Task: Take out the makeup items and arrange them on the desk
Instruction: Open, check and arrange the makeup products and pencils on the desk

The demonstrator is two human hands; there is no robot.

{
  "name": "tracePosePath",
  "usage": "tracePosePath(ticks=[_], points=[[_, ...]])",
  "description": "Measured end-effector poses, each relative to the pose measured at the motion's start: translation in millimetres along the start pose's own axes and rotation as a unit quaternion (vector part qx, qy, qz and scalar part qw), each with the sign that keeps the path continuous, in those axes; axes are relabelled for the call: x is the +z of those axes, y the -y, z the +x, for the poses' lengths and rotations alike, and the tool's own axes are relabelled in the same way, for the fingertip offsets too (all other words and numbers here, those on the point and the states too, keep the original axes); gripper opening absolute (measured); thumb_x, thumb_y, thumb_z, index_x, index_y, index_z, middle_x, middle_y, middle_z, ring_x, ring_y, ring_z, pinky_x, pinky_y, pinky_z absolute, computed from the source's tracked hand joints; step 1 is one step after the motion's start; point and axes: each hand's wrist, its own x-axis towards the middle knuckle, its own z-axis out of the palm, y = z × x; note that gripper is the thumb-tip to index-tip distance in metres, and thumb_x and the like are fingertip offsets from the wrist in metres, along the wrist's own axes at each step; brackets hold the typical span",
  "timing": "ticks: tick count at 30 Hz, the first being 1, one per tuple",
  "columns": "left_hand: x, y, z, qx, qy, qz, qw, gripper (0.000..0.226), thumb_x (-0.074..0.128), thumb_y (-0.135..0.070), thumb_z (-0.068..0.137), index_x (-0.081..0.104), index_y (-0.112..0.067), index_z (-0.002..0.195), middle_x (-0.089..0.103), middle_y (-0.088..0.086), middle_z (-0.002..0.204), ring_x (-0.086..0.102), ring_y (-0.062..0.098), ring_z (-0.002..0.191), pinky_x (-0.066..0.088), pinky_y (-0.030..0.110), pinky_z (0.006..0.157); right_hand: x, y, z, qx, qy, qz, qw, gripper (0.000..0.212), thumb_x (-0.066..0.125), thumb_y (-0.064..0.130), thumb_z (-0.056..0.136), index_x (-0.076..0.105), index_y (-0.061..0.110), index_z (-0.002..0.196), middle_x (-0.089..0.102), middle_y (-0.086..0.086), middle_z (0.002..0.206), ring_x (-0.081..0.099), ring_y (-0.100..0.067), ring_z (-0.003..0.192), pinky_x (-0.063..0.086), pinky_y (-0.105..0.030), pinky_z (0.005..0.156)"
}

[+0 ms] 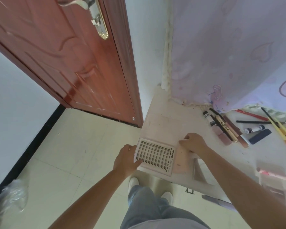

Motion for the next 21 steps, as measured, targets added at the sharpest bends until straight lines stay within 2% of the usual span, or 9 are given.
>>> tracePosePath(ticks=[3, 6, 9, 11, 13, 15, 17, 19, 21], points=[[-10, -27, 5, 0.051, -0.028, -0.005, 0.998, 0.062, 0.052, -0.038, 0.090, 0.029, -0.013, 0.142, 0.034, 0.003, 0.140, 0.033, 0.016, 0.130, 0.033, 0.025, 0.106, -19, -1, -13, -0.013, 0.007, 0.034, 0.999, 0.017, 0.056, 0.021, 0.087, 0.057, 0.004, 0.090, 0.054, -0.006, 0.073, 0.047, -0.015, 0.055, 0.038, -0.020, 0.049], [-17, -64, 11, 0.118, -0.005, -0.026, 0.993, 0.072, 0.053, -0.046, 0.087, 0.022, -0.014, 0.144, 0.028, 0.004, 0.146, 0.027, 0.018, 0.135, 0.028, 0.029, 0.110, -46, 2, -31, -0.022, -0.038, 0.130, 0.991, 0.019, 0.054, 0.019, 0.089, 0.059, 0.003, 0.097, 0.056, -0.012, 0.085, 0.051, -0.014, 0.054, 0.044, -0.020, 0.048], [-20, -104, 12, 0.160, 0.016, -0.055, 0.985, 0.093, 0.056, -0.061, 0.076, 0.016, -0.014, 0.145, 0.028, 0.003, 0.146, 0.031, 0.018, 0.133, 0.031, 0.030, 0.107, -73, 14, -52, -0.035, -0.077, 0.258, 0.963, 0.018, 0.051, 0.017, 0.091, 0.058, 0.004, 0.101, 0.057, -0.010, 0.072, 0.052, -0.015, 0.049, 0.043, -0.017, 0.041], [-22, -122, 18, 0.192, -0.070, -0.039, 0.978, 0.090, 0.060, -0.057, 0.074, 0.022, -0.012, 0.141, 0.042, 0.006, 0.133, 0.046, 0.020, 0.119, 0.042, 0.027, 0.095, -87, 22, -68, -0.051, -0.096, 0.281, 0.953, 0.012, 0.047, 0.017, 0.093, 0.054, 0.007, 0.092, 0.053, -0.006, 0.055, 0.047, -0.013, 0.041, 0.038, -0.017, 0.039], [-29, -131, 29, 0.243, -0.199, 0.001, 0.949, 0.068, 0.076, -0.044, 0.066, 0.045, -0.011, 0.117, 0.064, 0.005, 0.094, 0.065, 0.017, 0.079, 0.051, 0.020, 0.061, -97, 28, -80, -0.071, -0.117, 0.261, 0.956, 0.022, 0.040, 0.017, 0.094, 0.045, 0.013, 0.074, 0.045, -0.003, 0.046, 0.038, -0.008, 0.031, 0.028, -0.014, 0.034], [-42, -137, 36, 0.289, -0.247, 0.061, 0.923, 0.050, 0.082, -0.044, 0.054, 0.058, -0.015, 0.086, 0.061, -0.004, 0.059, 0.059, 0.007, 0.046, 0.041, 0.014, 0.037, -106, 30, -86, -0.097, -0.144, 0.234, 0.957, 0.030, 0.034, 0.019, 0.096, 0.036, 0.016, 0.066, 0.038, -0.003, 0.058, 0.035, -0.008, 0.041, 0.024, -0.015, 0.038], [-62, -140, 44, 0.335, -0.285, 0.077, 0.895, 0.037, 0.058, -0.050, 0.072, 0.063, -0.015, 0.079, 0.059, -0.004, 0.052, 0.056, 0.009, 0.040, 0.039, 0.015, 0.034, -120, 32, -92, -0.115, -0.169, 0.190, 0.960, 0.029, 0.029, 0.022, 0.099, 0.041, 0.014, 0.073, 0.039, -0.003, 0.068, 0.033, -0.006, 0.054, 0.027, -0.016, 0.049], [-87, -147, 44, 0.361, -0.281, 0.099, 0.884, 0.049, 0.032, -0.054, 0.083, 0.063, -0.017, 0.078, 0.058, -0.006, 0.048, 0.053, 0.006, 0.036, 0.033, 0.015, 0.031, -132, 34, -97, -0.124, -0.185, 0.204, 0.953, 0.027, 0.028, 0.021, 0.099, 0.047, 0.010, 0.084, 0.044, -0.005, 0.074, 0.034, -0.006, 0.057, 0.028, -0.016, 0.054], [-109, -156, 38, 0.387, -0.302, 0.114, 0.864, 0.061, 0.016, -0.056, 0.093, 0.061, -0.020, 0.072, 0.051, -0.008, 0.040, 0.045, 0.002, 0.030, 0.013, 0.008, 0.031, -141, 38, -102, -0.139, -0.204, 0.242, 0.938, 0.029, 0.030, 0.018, 0.098, 0.055, 0.005, 0.096, 0.046, -0.010, 0.081, 0.035, -0.009, 0.056, 0.028, -0.018, 0.052]])
